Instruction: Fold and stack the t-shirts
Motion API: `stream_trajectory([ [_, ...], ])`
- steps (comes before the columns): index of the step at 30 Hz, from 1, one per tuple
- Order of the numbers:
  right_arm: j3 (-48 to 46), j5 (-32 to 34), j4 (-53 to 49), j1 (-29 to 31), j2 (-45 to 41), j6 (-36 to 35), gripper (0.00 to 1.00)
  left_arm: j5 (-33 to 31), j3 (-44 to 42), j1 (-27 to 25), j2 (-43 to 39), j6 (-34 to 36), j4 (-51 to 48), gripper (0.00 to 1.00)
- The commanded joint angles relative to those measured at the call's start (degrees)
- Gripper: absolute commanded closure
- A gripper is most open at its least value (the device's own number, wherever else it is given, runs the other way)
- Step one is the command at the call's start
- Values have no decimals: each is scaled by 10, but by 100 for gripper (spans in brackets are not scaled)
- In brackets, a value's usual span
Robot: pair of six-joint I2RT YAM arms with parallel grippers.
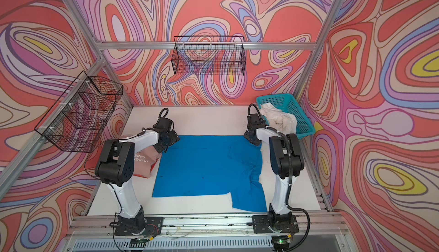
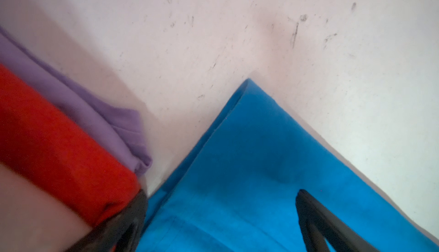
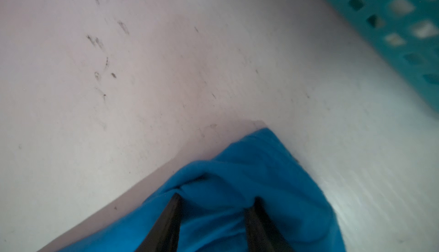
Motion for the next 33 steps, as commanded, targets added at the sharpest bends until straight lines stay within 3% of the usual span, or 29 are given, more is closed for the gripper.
stream_trajectory([
  [1,-15,7,-17,-11,-3,7,48,2,-8,10,8,-5,-61,0],
  [2,-15,19,-22,-11,-13,7,47,7,-8,10,8,-5,-59,0],
  [5,-30,43,-25,-14,-64,3,32,16,-6,10,10,-2,-51,0],
  [8,-30,47,-37,-18,-100,0,31,21,1,10,14,0,-51,0],
  [12,-19,36,-36,-18,-105,-10,47,27,3,9,13,3,-46,0],
  [15,23,24,-59,-19,-65,-17,57,28,1,9,12,5,-46,0],
  [21,68,-7,-51,-17,3,-18,85,31,-4,9,11,7,-43,0],
  [27,66,0,-38,-18,37,-14,89,32,-8,9,17,5,-39,0],
  [33,79,83,-58,-18,54,9,95,26,-8,9,20,3,-43,0],
])
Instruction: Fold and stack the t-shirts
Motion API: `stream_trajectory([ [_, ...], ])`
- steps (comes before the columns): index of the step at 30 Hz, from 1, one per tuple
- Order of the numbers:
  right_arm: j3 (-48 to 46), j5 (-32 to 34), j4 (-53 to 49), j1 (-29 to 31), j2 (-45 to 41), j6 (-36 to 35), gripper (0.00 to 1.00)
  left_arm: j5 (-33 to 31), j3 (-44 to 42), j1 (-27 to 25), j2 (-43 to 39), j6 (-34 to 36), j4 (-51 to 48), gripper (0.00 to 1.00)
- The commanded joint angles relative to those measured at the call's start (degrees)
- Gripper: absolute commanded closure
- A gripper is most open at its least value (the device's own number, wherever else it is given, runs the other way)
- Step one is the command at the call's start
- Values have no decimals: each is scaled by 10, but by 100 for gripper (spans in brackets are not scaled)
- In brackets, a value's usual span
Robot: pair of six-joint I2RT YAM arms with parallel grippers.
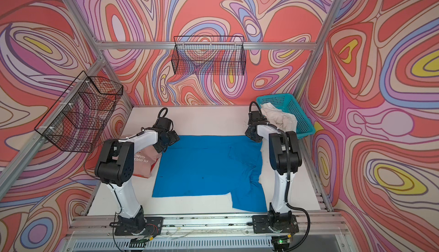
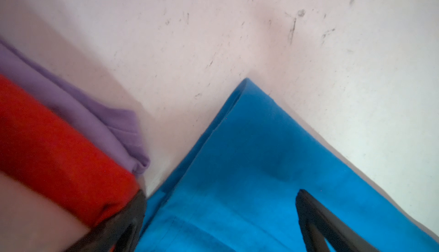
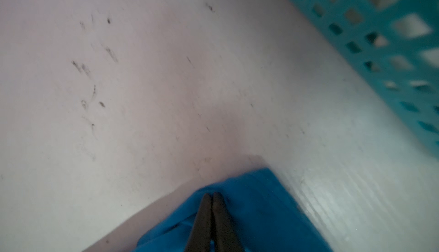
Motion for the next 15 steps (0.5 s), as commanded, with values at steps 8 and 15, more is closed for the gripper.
stream_trajectory([
  [8,59,141,-66,-5,34,47,92,0,-14,4,19,-10,-44,0],
  [15,12,68,-12,-3,-42,35,82,14,-12,4,12,-11,-41,0],
])
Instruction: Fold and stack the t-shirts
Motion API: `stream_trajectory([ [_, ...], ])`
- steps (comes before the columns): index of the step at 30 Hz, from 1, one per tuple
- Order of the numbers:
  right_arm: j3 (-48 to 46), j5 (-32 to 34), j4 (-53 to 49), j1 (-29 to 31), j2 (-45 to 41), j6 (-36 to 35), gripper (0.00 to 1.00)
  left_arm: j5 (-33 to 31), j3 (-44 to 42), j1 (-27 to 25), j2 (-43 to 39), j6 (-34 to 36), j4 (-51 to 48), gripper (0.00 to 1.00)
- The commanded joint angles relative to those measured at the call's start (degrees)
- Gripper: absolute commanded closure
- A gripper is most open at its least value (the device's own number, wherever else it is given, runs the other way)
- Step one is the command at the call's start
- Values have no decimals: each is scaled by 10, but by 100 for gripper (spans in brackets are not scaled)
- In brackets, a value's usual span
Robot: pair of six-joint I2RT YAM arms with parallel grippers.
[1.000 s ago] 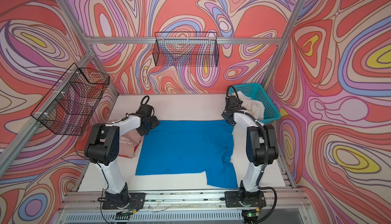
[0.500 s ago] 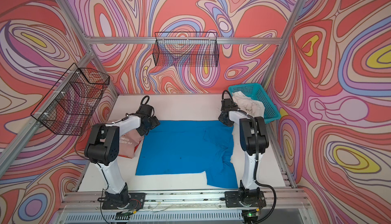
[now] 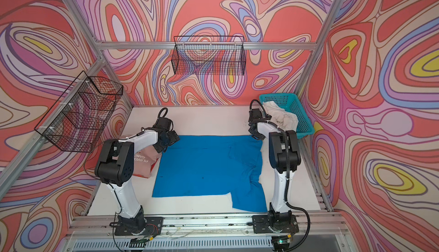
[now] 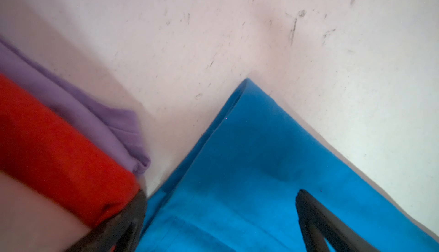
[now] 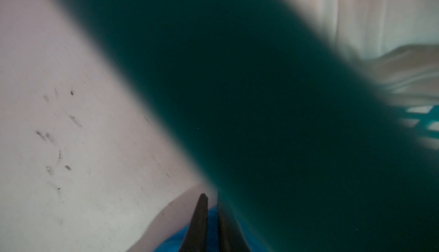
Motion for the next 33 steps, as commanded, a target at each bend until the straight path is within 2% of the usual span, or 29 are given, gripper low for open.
stream_trajectory([
  [1,-23,-38,24,3,-64,0,77,17,-12,3,9,-11,-38,0],
  [2,-29,-46,30,5,-80,-3,69,20,-12,3,5,-10,-35,0],
  [4,-36,-60,28,8,-104,-8,59,22,-10,2,-3,-7,-35,0],
  [10,-83,-66,11,29,-200,-9,43,41,-4,-1,-57,-11,-18,0],
  [13,-102,-51,-29,51,-236,-11,35,55,-1,-1,-94,-16,-16,0],
  [15,-132,-46,-48,64,-266,-10,28,56,-4,-4,-127,-20,-22,0],
  [17,-174,-57,-55,73,-307,-11,24,53,-16,-7,-167,-24,-28,0],
  [18,-194,-58,-65,78,-329,-12,16,54,-24,-7,-191,-26,-35,0],
  [21,-242,-57,-102,90,-392,-22,13,55,-62,-8,-274,-45,-77,0],
  [26,-303,-58,-165,92,-501,-35,11,47,-163,-10,-463,-106,-179,0],
  [28,-318,-68,-190,94,-537,-39,9,43,-201,-12,-535,-153,-248,0],
  [33,-336,-86,-234,100,-570,-47,7,54,-306,-26,-705,-256,-337,3],
])
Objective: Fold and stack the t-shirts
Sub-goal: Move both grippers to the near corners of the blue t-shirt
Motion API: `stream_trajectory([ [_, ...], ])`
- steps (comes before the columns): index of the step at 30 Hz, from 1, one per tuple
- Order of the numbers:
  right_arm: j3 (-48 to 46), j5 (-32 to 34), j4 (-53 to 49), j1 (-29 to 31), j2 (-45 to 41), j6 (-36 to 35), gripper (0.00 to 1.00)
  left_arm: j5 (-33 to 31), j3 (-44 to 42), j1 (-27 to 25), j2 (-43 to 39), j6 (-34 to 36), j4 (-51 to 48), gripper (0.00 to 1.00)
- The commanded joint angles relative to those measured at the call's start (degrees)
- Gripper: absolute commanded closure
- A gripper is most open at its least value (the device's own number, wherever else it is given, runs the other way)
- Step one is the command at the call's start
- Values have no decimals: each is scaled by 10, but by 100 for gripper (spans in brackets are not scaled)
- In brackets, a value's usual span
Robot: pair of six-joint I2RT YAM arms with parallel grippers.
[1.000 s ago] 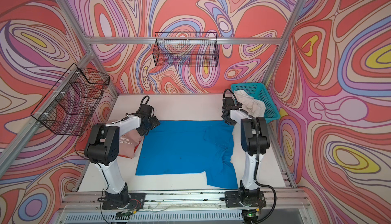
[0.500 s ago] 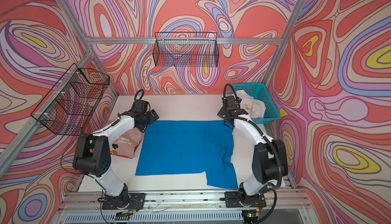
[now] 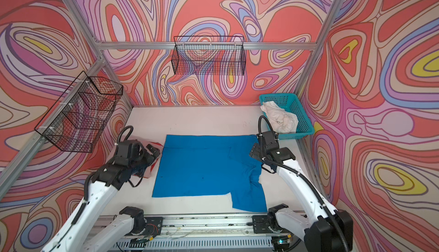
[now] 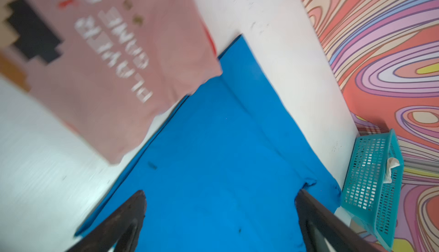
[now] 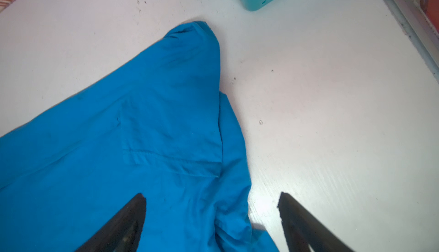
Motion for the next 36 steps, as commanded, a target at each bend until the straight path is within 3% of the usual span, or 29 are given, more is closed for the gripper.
stream_trajectory([
  [1,-14,-10,-55,4,-8,-11,7,4,-67,-16,-78,-118,-128,4],
  [7,-12,-31,-69,6,-19,-20,7,15,-122,-25,-134,-152,-186,12],
  [12,-6,-36,-85,6,-23,-24,8,16,-135,-26,-114,-158,-197,16],
  [19,-5,-43,-92,6,-28,-23,10,53,-206,-28,-63,-157,-133,33],
  [27,-7,-59,-104,8,-33,-21,11,23,-213,-30,-15,-128,-105,55],
  [36,-25,-62,-105,24,-35,-11,11,-1,-225,-29,48,-99,-64,67],
])
